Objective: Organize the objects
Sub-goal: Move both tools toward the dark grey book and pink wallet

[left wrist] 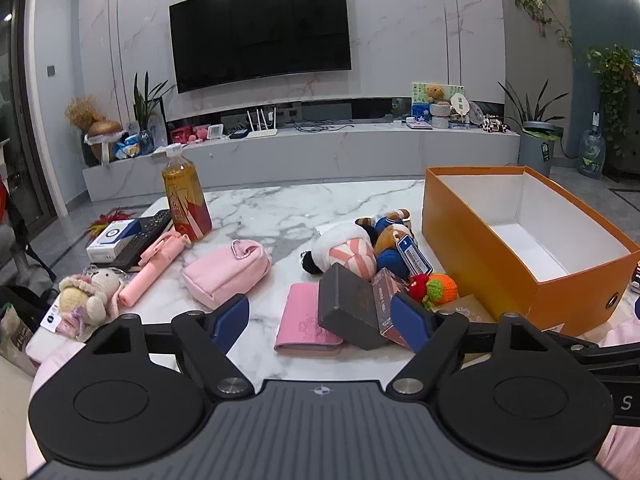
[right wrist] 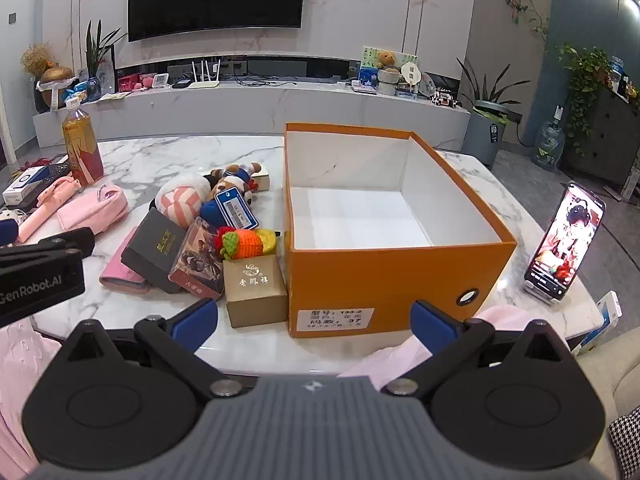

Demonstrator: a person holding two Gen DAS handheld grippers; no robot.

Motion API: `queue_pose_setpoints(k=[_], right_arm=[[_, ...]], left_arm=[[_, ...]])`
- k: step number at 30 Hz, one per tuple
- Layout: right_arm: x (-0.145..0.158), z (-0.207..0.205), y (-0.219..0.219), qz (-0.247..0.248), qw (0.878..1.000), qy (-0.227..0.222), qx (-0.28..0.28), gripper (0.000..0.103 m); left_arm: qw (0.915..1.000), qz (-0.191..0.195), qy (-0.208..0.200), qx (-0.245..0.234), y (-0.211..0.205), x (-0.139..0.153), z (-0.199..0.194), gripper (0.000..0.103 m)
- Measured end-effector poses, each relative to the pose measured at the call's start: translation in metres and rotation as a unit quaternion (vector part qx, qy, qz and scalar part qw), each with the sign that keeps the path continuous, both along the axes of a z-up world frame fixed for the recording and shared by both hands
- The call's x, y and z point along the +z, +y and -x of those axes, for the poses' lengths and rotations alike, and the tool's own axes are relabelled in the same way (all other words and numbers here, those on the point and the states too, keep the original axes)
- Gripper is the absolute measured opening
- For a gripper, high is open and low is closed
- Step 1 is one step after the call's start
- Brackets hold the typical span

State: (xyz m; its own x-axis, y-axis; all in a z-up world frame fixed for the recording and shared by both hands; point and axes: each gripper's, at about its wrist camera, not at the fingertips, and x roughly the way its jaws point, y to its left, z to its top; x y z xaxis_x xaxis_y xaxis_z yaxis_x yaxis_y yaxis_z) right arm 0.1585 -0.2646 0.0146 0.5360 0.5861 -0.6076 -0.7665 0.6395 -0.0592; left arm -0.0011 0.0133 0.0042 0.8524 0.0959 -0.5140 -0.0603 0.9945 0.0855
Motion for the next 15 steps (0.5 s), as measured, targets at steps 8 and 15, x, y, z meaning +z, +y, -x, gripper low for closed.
queue_pose_setpoints(k=[8, 15], right_arm=[[-0.0012, 0.0031, 0.0011, 0.008, 1.000, 0.001, 0.004, 0.102], [-0.0034, 0.0045, 0.0032, 0.013, 1.000, 0.004, 0.005, 0.102]], left_arm=[[0.9999, 0.013, 0.000, 0.000, 0.0038, -0.0004, 0.0004, 0.092], [0.9998, 0.017, 0.004, 0.001, 0.0044, -0.0031, 0.0010, 0.092]])
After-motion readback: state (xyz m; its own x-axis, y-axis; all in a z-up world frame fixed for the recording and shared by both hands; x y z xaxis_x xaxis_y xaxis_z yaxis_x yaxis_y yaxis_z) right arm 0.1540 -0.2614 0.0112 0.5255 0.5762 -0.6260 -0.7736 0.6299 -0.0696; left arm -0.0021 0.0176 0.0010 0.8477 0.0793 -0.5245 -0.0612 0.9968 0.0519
